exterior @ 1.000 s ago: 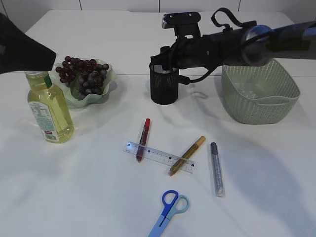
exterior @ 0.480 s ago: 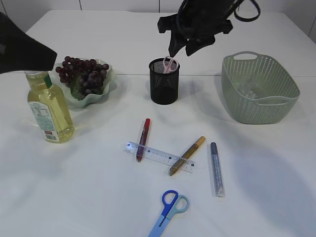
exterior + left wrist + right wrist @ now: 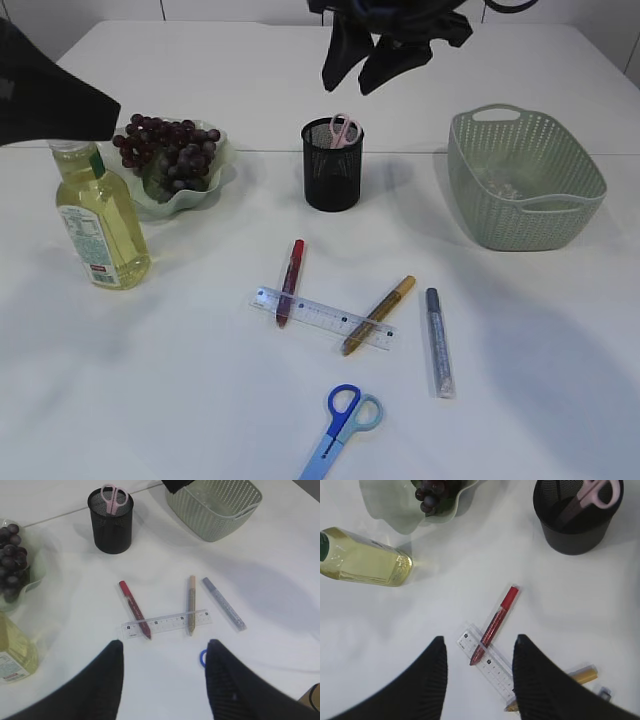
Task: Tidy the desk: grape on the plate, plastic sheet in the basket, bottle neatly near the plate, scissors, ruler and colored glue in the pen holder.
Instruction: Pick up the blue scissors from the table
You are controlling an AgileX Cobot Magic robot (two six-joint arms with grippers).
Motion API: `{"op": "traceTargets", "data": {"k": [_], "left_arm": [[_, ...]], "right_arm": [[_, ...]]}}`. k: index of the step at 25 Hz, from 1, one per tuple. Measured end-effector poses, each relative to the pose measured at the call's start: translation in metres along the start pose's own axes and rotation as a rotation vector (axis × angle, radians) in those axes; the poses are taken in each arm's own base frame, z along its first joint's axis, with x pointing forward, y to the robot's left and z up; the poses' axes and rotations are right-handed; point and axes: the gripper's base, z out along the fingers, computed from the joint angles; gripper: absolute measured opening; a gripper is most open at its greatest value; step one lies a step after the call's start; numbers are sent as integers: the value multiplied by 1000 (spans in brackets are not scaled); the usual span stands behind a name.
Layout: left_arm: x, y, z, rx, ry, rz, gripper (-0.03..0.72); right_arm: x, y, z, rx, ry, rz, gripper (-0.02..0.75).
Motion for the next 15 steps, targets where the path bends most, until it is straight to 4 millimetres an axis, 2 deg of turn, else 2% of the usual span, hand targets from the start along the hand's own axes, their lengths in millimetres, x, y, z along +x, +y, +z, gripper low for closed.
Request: {"op": "traceTargets", "data": {"k": [4,8,11,15], "left_arm": [[0,0,0,1,0,-2,382],[0,-1,0,7,3,11,386],[-4,-10,-3,33,27,53,390],[-13,-24,1,82,118,89,391]], "right_arm": [[5,0,-16,47,-14,-21,352],[26,2,-44,95,-7,-34,352],[53,3,-61,110,26,-30,352],[97,2,-72,110,97,-8,352]]}}
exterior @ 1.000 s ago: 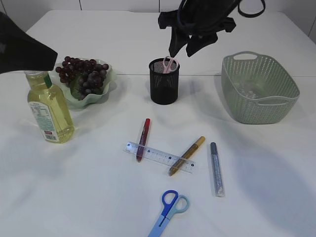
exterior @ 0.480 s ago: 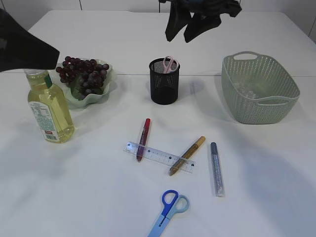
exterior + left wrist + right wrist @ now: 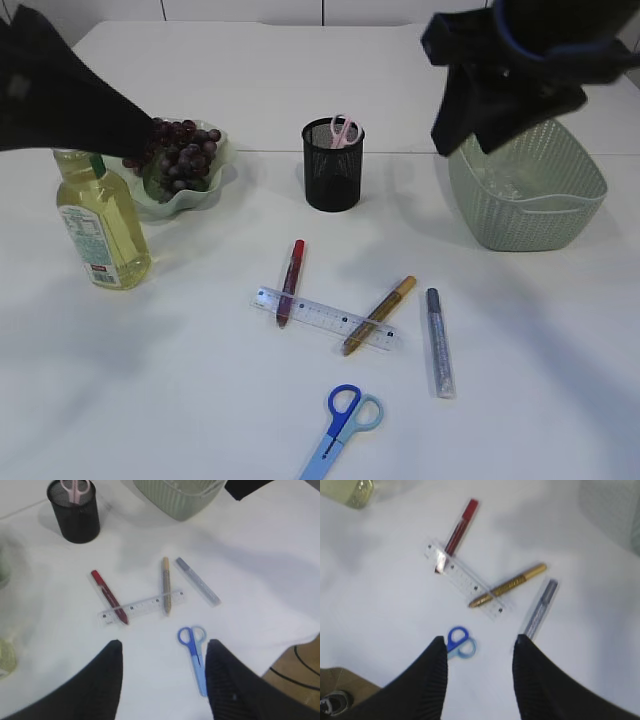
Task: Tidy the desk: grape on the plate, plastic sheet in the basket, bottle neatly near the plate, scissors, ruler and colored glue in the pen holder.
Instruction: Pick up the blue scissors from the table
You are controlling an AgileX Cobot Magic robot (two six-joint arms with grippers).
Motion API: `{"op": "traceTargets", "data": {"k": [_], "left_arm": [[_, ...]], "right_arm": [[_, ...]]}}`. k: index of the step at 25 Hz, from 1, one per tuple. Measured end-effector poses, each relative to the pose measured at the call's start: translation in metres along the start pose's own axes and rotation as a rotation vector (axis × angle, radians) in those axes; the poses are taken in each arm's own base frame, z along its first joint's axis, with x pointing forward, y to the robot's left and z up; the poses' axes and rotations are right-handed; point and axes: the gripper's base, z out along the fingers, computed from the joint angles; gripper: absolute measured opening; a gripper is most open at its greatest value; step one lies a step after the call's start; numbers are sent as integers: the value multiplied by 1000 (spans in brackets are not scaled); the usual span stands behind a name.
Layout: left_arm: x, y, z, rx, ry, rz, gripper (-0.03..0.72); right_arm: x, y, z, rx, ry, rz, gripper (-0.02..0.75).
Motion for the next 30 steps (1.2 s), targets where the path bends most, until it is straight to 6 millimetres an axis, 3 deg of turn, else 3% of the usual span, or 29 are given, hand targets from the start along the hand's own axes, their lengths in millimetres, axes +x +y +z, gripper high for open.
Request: {"op": "traceTargets", "data": {"k": [5,9,14,17,25,30], "left_arm": [[-7,-6,25,30,198,-45,392],[-7,-21,52,42,297,-79,393],[11,-38,94,-26,506,-140,393],[21,-47,117,-43,590,-159,393],[48,-69,172,-52,722,-153,393],[60,-70,201,-66,753,-175,396]], "right_arm": [[59,-1,-14,-7,46,11,351],[103,-3,-22,-5,62,15,351],[139,-5,-28,-14,61,17,351],[150,-4,-33,-17,42,16,351],[154,-4,-41,-12,13,7,351],[154,-4,-41,-12,13,7,351]]}}
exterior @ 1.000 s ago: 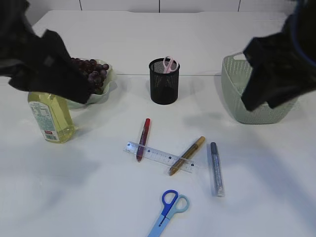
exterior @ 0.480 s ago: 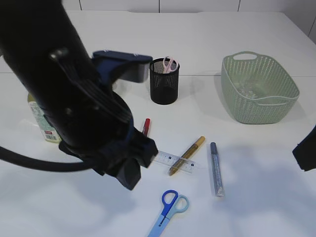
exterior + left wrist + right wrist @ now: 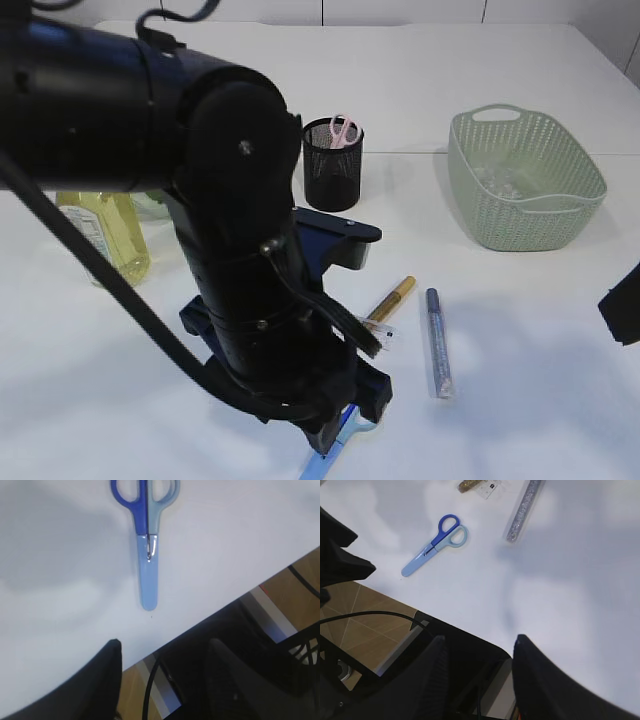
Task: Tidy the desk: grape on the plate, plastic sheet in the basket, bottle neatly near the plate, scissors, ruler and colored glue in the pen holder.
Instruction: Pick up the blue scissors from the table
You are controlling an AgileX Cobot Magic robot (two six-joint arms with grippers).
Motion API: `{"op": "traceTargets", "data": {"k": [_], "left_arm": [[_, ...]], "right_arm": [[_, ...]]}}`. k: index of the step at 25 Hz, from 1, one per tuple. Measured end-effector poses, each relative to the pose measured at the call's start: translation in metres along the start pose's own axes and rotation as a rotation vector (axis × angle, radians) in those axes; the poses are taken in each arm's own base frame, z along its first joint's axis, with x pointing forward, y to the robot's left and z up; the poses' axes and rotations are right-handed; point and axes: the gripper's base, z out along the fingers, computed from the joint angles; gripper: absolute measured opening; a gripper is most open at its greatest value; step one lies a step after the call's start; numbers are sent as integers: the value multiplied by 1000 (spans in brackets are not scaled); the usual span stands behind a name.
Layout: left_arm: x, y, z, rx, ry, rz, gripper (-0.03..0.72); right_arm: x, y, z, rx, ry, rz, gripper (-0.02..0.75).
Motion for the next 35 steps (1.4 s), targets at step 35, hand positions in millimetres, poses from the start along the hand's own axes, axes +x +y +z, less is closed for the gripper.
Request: {"op": "traceTargets", "data": {"k": [35], "left_arm": [[-45,-1,96,-95,108,-21,404]], "right_arm": [[0,0,0,0,-2,0,349]]}}
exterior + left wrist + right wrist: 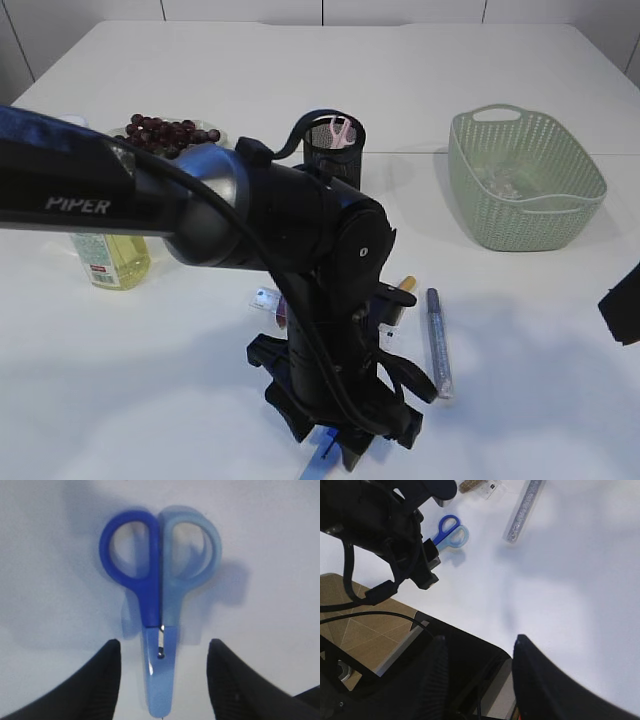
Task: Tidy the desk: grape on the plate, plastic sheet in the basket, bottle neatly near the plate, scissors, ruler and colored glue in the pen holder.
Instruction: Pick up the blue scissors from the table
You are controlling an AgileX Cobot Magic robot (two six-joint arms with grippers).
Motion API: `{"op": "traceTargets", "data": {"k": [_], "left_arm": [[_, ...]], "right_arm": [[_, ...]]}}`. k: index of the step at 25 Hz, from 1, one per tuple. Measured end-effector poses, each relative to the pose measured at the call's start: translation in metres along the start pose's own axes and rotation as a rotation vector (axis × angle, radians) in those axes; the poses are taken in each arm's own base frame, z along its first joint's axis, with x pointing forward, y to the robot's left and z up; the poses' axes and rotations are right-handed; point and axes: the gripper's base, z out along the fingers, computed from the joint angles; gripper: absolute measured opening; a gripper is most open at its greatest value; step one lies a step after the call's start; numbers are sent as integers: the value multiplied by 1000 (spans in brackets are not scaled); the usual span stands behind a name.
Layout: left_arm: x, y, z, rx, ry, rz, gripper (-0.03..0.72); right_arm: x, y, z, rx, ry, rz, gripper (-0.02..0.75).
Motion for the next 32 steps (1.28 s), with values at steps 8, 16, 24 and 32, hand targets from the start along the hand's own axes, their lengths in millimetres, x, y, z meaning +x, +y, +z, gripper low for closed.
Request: {"op": "traceTargets", "data": {"k": [8,16,24,32], "left_arm": [[-5,0,0,4,-47,5,404],[-6,2,0,-18,-56,2,403],[-6,2,6,-24,-47,-1,404],[-7,3,10,-34,-42,1,412]], "right_arm": [[0,0,0,0,0,0,349],[0,0,0,0,0,0,349],[0,0,0,0,0,0,349],[0,0,0,0,0,0,349]]}}
